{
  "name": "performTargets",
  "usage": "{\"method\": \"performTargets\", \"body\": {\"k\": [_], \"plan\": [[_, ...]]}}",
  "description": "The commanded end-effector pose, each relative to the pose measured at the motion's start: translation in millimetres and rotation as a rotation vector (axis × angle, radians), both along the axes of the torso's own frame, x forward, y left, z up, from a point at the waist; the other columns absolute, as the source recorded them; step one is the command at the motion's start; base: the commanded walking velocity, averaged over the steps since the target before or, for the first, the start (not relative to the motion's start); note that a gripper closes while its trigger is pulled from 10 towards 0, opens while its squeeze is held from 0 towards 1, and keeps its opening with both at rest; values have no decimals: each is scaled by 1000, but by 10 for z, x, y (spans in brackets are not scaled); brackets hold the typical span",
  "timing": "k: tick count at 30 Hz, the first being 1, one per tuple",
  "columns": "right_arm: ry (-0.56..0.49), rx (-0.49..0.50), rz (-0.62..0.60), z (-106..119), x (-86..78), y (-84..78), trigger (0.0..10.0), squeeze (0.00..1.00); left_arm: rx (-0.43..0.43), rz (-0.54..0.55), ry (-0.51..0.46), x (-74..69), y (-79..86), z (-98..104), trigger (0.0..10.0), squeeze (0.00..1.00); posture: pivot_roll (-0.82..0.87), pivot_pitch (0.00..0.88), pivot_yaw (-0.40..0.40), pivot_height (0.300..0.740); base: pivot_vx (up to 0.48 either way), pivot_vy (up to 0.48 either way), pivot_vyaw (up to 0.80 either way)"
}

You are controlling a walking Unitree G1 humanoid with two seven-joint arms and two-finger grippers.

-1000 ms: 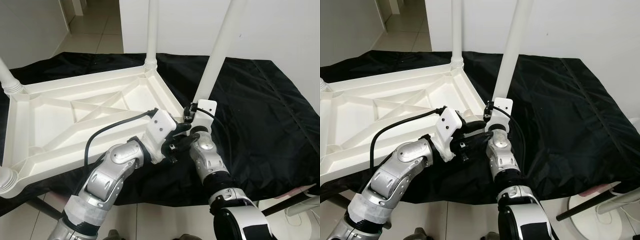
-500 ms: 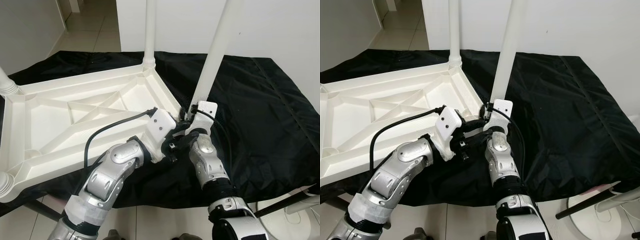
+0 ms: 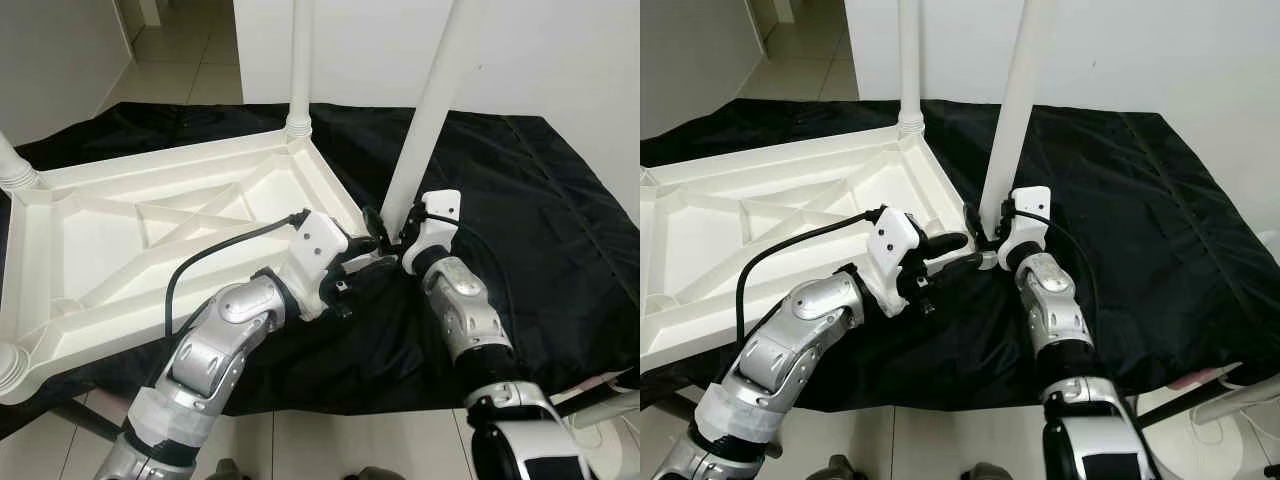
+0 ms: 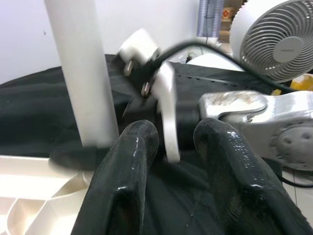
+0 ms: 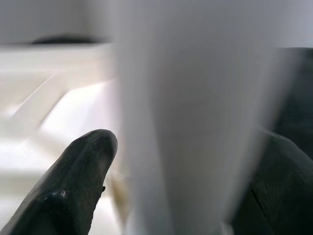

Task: Building children table

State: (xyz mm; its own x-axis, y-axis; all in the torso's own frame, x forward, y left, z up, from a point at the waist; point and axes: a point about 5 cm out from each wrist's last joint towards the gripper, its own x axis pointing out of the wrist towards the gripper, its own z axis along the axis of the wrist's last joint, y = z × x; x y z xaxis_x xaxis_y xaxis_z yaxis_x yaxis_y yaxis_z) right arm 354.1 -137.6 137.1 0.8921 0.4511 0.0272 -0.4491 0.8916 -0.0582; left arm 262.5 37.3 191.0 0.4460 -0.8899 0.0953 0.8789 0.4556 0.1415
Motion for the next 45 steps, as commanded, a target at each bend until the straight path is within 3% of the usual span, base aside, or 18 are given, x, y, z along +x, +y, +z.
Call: {"method": "performTargets", "body": {"k": [1, 8, 14, 15, 16, 17, 30, 31, 32, 33, 39, 41, 42, 45], "plan": [[-6, -40, 52, -5, 11, 34, 10000, 0, 5, 10, 9, 29, 6, -18, 10000, 0, -22, 0, -15, 740, 0, 0, 0], [-1, -114, 215, 3, 59, 49, 10000, 0, 25, 1, 9, 11, 11, -47, 10000, 0, -16, 0, -13, 740, 0, 0, 0], [21, -171, 211, 4, 140, 30, 10000, 0, 44, -13, 7, 4, -1, -68, 10000, 0, -15, 0, -12, 740, 0, 0, 0], [24, -184, 214, -4, 147, 26, 7765, 0, 45, -13, 7, 4, -3, -68, 10000, 0, -14, 0, -10, 740, 0, 0, 0], [24, -184, 214, -4, 147, 26, 7765, 0, 45, -13, 7, 4, -3, -68, 10000, 0, -14, 0, -10, 740, 0, 0, 0], [38, -193, 212, -22, 154, 12, 0, 0, 47, -13, 6, 4, -5, -69, 10000, 0, -10, 0, -13, 740, 0, 0, 0], [101, -193, 218, -186, 98, -97, 0, 0, 46, -6, 5, 1, 6, -69, 10000, 0, -8, 0, -21, 740, 0, 0, 0], [100, -167, 183, -192, 101, -130, 2588, 0, 45, -4, 4, 7, 4, -67, 10000, 0, -8, 0, -21, 740, 0, 0, 0], [100, -167, 183, -192, 101, -130, 2588, 0, 45, -4, 4, 7, 4, -67, 10000, 0, -8, 0, -21, 740, 0, 0, 0], [96, -145, 157, -195, 101, -151, 10000, 0, 43, -4, 4, 9, 1, -63, 10000, 0, -14, 0, -23, 740, 0, 0, 0], [92, -96, 84, -197, 109, -172, 10000, 0, 42, -5, 3, 6, -6, -67, 10000, 0, -18, 0, -24, 740, 0, 0, 0], [86, -70, 28, -193, 119, -160, 10000, 0, 42, -6, 4, 2, -7, -72, 10000, 0, -20, 0, -23, 740, 0, 0, 0], [69, -30, -60, -178, 128, -109, 10000, 0, 40, -4, 7, -2, -5, -77, 10000, 0, -22, 0, -22, 740, 0, 0, 0], [64, -13, -90, -171, 130, -83, 10000, 0, 38, -4, 8, -4, -3, -77, 10000, 0, -22, 0, -21, 740, 0, 0, 0]]}}
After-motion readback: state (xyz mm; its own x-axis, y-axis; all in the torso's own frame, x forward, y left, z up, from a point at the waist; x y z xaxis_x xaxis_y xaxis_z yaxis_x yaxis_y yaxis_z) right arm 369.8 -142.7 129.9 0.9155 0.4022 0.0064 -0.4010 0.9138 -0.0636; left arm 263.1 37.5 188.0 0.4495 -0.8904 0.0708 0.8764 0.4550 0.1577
